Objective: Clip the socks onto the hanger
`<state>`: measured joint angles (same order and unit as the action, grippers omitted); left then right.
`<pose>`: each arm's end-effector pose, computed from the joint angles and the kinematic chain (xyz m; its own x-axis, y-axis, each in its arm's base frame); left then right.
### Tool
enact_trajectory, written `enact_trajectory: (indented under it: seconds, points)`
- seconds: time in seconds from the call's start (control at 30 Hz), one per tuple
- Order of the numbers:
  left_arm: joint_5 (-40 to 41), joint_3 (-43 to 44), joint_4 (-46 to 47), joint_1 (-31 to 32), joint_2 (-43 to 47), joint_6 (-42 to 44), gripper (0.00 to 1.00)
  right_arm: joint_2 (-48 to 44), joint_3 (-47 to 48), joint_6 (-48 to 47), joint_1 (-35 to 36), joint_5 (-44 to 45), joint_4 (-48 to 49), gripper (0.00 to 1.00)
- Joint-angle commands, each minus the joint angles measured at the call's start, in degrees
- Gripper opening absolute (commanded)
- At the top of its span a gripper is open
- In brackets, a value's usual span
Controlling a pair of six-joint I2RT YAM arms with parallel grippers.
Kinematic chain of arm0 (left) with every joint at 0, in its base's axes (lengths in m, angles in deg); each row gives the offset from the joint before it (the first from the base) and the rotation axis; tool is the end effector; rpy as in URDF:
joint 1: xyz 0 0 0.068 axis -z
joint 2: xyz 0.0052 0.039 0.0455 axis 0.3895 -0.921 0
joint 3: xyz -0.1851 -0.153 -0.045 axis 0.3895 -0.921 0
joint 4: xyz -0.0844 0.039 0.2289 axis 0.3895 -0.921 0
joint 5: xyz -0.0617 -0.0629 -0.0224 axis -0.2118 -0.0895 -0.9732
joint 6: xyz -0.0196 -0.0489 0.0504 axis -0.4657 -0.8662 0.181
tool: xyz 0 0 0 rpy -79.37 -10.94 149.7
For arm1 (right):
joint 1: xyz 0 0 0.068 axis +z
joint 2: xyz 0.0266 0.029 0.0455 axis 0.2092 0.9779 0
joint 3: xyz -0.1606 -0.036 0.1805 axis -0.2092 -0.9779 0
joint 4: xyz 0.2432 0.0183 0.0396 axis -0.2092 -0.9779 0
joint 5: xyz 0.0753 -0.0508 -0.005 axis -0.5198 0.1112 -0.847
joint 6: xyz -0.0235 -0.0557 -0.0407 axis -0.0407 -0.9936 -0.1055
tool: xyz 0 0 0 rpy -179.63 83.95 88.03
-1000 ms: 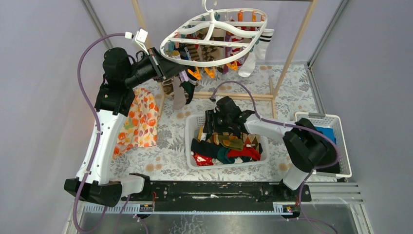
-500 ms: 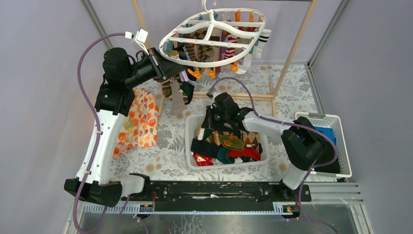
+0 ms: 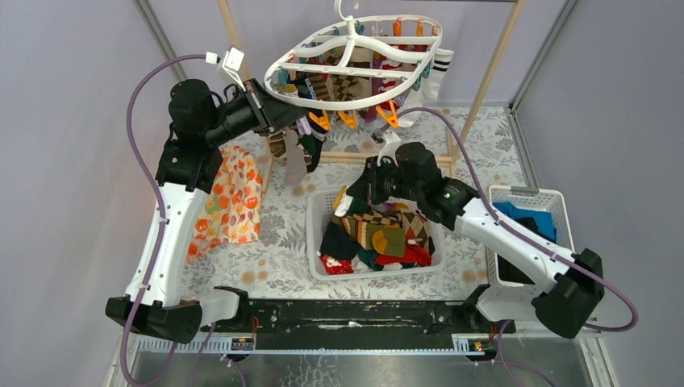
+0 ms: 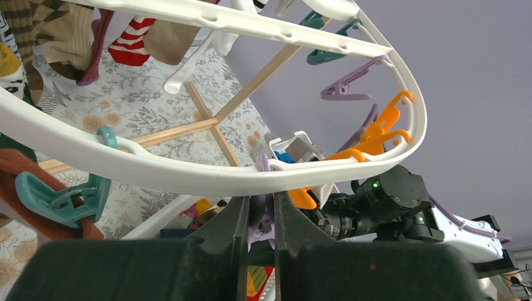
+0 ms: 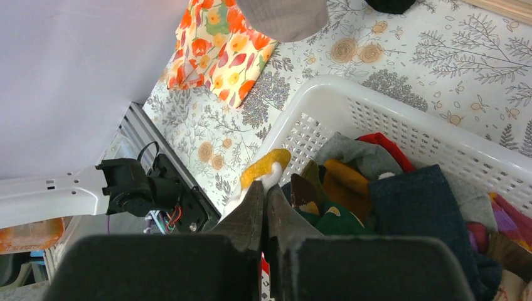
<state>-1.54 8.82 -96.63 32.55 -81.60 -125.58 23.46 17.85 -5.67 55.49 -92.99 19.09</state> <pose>0.2523 -0.0821 0.4563 -0.5065 -0.3998 -0.7639 0.5639 0.5166 -0.6443 0.2200 0.2289 0.3128 -0.5742 0.0388 -0.8178 -0.6519 0.5826 0.4854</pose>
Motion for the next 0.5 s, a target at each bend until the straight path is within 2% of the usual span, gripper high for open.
enact_trajectory:
  seconds: [0.0, 0.47]
  points:
    - [-0.40, 0.48, 0.67, -0.07, 1.37, 1.05, 0.05, -4.19, 3.65, -0.93, -0.17, 1.50, -3.87, 0.00]
    - [-0.71, 0.83, 0.62, -0.05, 1.18, 0.97, 0.05, -10.58, 14.47, -5.24, -0.14, 7.50, -8.89, 0.00]
